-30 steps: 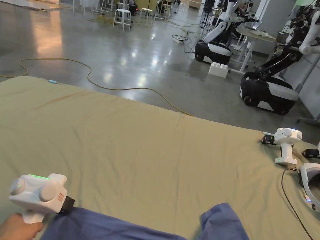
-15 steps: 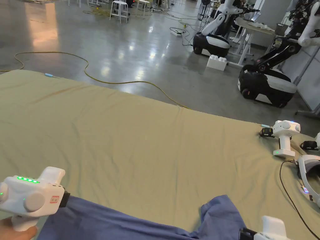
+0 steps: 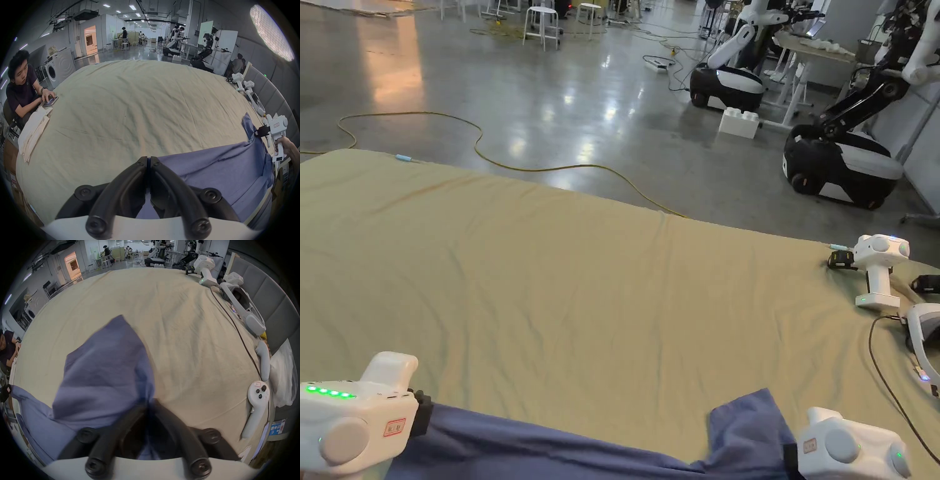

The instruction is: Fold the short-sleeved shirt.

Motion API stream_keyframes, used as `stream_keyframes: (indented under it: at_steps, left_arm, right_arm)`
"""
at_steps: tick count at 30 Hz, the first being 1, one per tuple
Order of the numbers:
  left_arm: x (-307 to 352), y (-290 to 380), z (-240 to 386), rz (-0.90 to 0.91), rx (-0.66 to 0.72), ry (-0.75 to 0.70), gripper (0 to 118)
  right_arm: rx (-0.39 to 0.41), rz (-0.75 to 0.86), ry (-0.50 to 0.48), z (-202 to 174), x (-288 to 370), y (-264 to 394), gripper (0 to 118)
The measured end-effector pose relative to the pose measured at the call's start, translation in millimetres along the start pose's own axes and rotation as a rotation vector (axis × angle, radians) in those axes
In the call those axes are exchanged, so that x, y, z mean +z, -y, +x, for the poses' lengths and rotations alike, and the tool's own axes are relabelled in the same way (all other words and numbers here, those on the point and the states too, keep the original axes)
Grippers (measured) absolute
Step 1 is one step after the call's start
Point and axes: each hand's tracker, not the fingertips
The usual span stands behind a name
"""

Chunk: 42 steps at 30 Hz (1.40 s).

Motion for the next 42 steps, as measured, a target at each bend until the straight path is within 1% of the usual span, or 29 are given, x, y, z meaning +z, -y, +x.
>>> stream_keyframes:
  at_steps: [1,3,4,7,8,10,11,12,13,16,19,20,23,26,27,28,30,31,33,35,37,38,39,42]
  left_arm:
    - [-1.4,0.2,1.6,-0.001,-0.002,-0.005,4]
    - [-3.9,0.8,3.6,0.004,-0.007,-0.016,4]
    - [-7.4,2.5,1.3,0.005,-0.002,-0.024,4]
    - [1.4,3.3,-0.8,0.028,0.035,-0.003,4]
    - [6.1,3.9,-1.8,0.041,0.034,0.001,4]
    - [19.5,3.7,-4.3,0.061,0.033,0.013,4]
    - [27.3,4.1,-6.3,0.077,0.037,0.024,4]
    - [39.5,4.8,-7.9,0.096,0.042,0.040,4]
    - [49.7,6.6,-10.8,0.114,0.051,0.051,4]
    - [79.4,17.6,-21.2,0.152,0.061,0.085,4]
    - [104.1,36.7,-28.4,0.173,0.045,0.093,4]
    - [100.4,46.0,-39.9,0.172,0.040,0.095,4]
    - [119.7,71.9,-49.9,0.180,0.036,0.114,4]
    - [129.4,98.6,-57.7,0.185,0.050,0.132,4]
    - [132.2,107.6,-58.4,0.183,0.053,0.136,4]
    - [138.6,115.1,-56.2,0.171,0.054,0.139,4]
    - [134.2,132.8,-54.5,0.113,0.025,0.132,4]
    - [129.4,142.1,-53.6,0.070,0.006,0.117,4]
    - [123.2,154.8,-46.3,-0.023,-0.005,0.102,4]
    - [108.5,167.6,-46.1,-0.110,-0.005,0.095,4]
    - [90.5,179.0,-46.8,-0.178,-0.009,0.086,4]
    - [84.9,182.5,-46.3,-0.196,-0.013,0.074,4]
    - [79.2,185.4,-46.0,-0.203,-0.012,0.068,4]
    - [81.4,181.8,-43.5,-0.178,0.021,0.075,5]
  right_arm:
    - [0.000,-0.003,-0.027,0.3,-1.7,1.8,0]
    - [-0.005,-0.006,-0.037,-2.9,1.6,8.2,0]
    - [-0.006,0.037,-0.023,-1.7,7.2,12.3,0]
    - [-0.083,0.111,-0.078,9.9,18.7,14.6,0]
    - [-0.086,0.148,-0.088,12.5,29.6,19.4,0]
    - [-0.076,0.190,-0.106,18.1,55.0,31.0,0]
    - [-0.080,0.216,-0.114,13.5,79.7,38.9,0]
    - [-0.089,0.250,-0.123,16.5,95.1,47.8,0]
    - [-0.080,0.268,-0.135,19.4,109.8,56.7,0]
    - [-0.059,0.308,-0.120,24.1,143.3,84.2,0]
    - [-0.067,0.338,-0.122,31.7,172.5,117.5,0]
    - [-0.064,0.340,-0.121,33.9,180.8,128.8,0]
    - [-0.024,0.361,-0.102,36.3,204.7,164.9,0]
    - [0.015,0.346,-0.079,35.5,218.5,198.1,0]
    - [0.035,0.335,-0.069,26.4,231.9,209.0,0]
    - [0.065,0.318,-0.044,22.8,232.2,220.3,0]
    - [0.127,0.265,-0.007,15.5,224.6,239.2,0]
    - [0.145,0.246,0.012,14.3,216.3,248.4,0]
    - [0.153,0.187,0.009,10.1,200.8,262.8,0]
    - [0.167,0.123,0.042,12.7,175.2,275.5,0]
    - [0.174,0.086,0.045,9.1,157.5,284.7,0]
    - [0.171,0.076,0.048,7.7,150.9,287.8,0]
    - [0.169,0.061,0.045,-3.4,171.2,284.6,0]
    - [0.156,0.050,0.048,-10.6,162.9,286.0,0]
